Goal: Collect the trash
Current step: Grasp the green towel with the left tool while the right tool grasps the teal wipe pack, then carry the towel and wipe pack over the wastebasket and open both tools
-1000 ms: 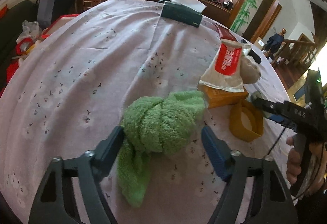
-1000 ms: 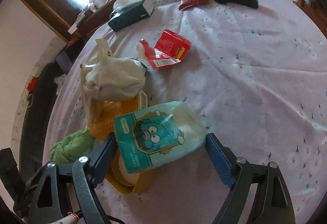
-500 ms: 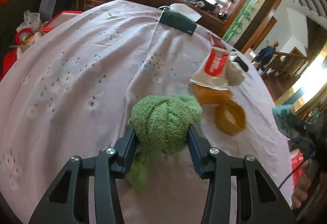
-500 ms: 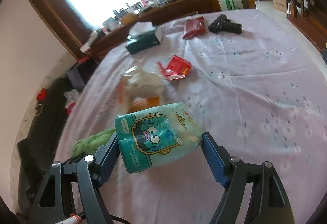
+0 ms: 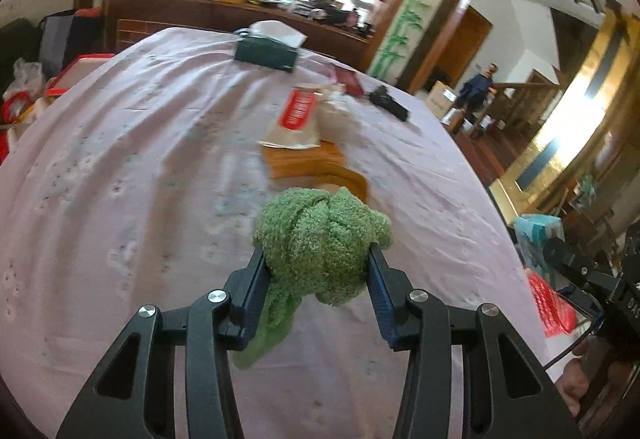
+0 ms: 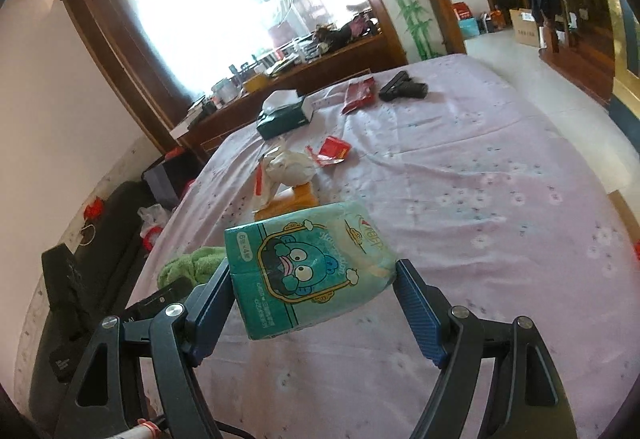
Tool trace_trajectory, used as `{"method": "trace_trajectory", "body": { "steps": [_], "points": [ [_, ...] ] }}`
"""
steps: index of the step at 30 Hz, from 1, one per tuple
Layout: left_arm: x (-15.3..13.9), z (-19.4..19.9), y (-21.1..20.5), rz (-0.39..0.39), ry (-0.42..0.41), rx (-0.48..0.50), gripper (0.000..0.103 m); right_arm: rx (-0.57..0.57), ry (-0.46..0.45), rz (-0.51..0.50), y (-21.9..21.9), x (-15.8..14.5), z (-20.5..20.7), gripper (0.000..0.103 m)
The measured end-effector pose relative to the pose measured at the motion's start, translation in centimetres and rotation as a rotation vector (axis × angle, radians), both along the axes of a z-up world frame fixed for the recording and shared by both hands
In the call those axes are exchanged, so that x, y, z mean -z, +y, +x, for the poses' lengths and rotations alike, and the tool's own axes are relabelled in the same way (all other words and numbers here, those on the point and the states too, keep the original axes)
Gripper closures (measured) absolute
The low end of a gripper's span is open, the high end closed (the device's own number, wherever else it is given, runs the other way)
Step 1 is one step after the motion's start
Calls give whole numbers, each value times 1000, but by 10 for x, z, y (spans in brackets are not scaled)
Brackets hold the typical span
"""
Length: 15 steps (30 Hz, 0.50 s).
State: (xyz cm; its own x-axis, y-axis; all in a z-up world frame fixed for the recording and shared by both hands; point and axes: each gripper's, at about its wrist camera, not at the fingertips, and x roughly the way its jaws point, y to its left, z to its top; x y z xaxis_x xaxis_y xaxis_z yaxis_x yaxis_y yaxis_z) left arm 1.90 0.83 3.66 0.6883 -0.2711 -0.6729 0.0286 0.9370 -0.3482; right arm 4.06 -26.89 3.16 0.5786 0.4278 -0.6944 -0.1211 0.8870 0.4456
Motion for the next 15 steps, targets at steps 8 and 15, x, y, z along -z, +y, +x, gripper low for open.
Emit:
{"method": "trace_trajectory", "body": {
  "steps": [8, 15],
  "points": [
    [-15, -17, -47, 21, -18, 111, 58, 70, -58, 35, -33, -16, -26, 21],
    [-33, -31, -78, 31, -56, 171, 58, 124, -115, 49, -64, -35, -55, 21]
  ]
}}
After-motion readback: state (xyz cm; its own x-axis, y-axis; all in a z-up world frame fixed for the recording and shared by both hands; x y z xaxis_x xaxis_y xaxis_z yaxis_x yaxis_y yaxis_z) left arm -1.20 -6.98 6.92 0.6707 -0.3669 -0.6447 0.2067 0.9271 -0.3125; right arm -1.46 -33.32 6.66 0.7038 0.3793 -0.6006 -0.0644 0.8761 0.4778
